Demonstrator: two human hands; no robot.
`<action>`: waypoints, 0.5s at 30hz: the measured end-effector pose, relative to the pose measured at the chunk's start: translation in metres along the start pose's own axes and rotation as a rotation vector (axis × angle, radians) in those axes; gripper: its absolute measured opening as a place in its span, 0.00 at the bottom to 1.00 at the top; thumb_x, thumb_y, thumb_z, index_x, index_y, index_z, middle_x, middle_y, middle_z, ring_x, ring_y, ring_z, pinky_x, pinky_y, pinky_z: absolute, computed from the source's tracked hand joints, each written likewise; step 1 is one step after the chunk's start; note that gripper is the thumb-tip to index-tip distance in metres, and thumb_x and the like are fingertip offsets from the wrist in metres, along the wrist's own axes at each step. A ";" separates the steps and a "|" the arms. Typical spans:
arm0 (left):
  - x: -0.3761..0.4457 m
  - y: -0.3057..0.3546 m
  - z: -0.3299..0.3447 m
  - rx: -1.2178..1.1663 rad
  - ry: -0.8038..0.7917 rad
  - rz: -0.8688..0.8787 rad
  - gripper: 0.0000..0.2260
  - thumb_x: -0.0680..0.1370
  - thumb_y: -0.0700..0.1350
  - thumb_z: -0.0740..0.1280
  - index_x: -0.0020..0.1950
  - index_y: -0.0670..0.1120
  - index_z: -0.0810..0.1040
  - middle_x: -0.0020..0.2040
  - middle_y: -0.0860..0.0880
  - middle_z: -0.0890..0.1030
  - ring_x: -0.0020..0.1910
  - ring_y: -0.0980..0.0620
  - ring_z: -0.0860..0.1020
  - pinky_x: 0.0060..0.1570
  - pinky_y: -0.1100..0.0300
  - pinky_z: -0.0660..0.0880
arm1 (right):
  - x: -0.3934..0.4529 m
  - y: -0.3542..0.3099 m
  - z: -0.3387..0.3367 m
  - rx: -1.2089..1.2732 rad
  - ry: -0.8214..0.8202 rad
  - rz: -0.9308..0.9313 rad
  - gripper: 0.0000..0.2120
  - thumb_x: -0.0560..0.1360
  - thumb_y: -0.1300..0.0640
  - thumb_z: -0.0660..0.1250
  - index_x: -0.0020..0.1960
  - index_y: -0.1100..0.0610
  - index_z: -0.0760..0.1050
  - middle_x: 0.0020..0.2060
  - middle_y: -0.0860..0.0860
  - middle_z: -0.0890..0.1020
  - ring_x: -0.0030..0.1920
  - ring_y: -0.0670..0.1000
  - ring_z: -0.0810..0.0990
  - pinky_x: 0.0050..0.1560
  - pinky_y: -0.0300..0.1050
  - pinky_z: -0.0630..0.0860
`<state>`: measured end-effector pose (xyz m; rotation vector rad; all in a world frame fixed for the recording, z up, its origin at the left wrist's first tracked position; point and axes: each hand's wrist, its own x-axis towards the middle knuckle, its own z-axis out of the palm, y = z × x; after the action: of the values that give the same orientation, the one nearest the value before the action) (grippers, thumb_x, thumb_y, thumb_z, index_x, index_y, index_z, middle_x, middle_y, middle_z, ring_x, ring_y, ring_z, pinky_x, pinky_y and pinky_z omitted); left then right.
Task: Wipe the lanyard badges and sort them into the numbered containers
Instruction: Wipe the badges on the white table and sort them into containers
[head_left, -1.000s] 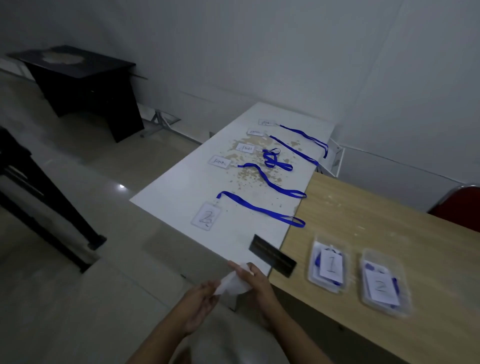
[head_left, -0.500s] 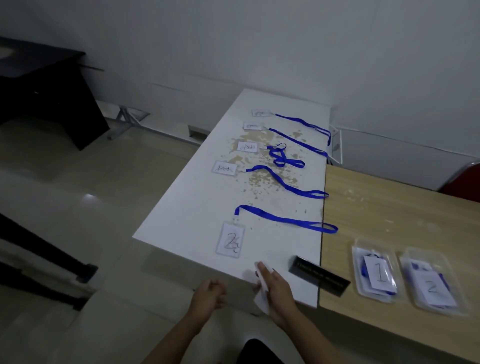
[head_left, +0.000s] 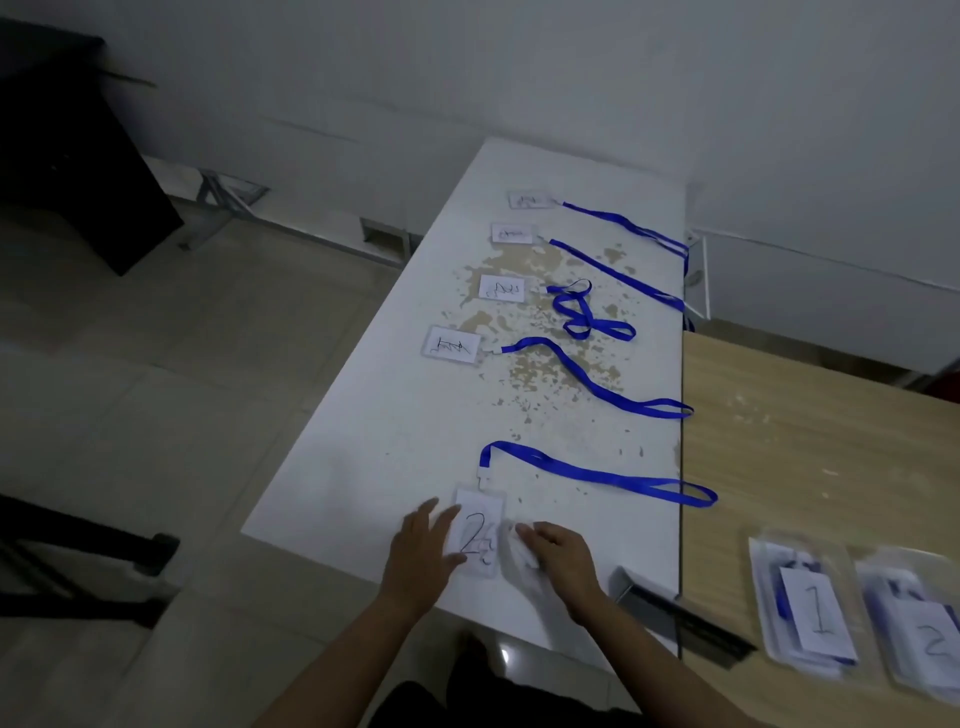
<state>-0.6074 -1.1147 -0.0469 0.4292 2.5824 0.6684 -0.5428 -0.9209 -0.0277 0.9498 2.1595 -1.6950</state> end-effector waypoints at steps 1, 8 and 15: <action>0.007 -0.003 -0.002 0.037 -0.033 -0.001 0.31 0.77 0.56 0.67 0.77 0.54 0.59 0.78 0.48 0.57 0.75 0.49 0.58 0.72 0.54 0.61 | 0.007 -0.001 0.002 -0.069 -0.010 -0.032 0.17 0.79 0.52 0.67 0.32 0.57 0.75 0.30 0.52 0.77 0.33 0.48 0.74 0.42 0.40 0.69; 0.041 -0.028 -0.001 0.305 -0.201 0.142 0.40 0.73 0.65 0.66 0.78 0.61 0.49 0.78 0.45 0.51 0.75 0.44 0.55 0.71 0.51 0.58 | 0.034 -0.009 0.023 -0.562 -0.056 -0.264 0.12 0.82 0.56 0.60 0.54 0.61 0.80 0.49 0.54 0.77 0.49 0.50 0.74 0.49 0.34 0.67; 0.061 -0.045 -0.004 0.393 -0.201 0.298 0.41 0.70 0.71 0.64 0.78 0.63 0.49 0.80 0.43 0.44 0.78 0.41 0.47 0.74 0.44 0.51 | -0.004 0.021 0.029 -1.024 -0.177 -0.581 0.14 0.76 0.53 0.62 0.57 0.51 0.82 0.44 0.50 0.81 0.43 0.49 0.80 0.43 0.39 0.69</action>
<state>-0.6696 -1.1298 -0.0871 0.9682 2.4728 0.1873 -0.5324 -0.9467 -0.0509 -0.1102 2.7745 -0.5242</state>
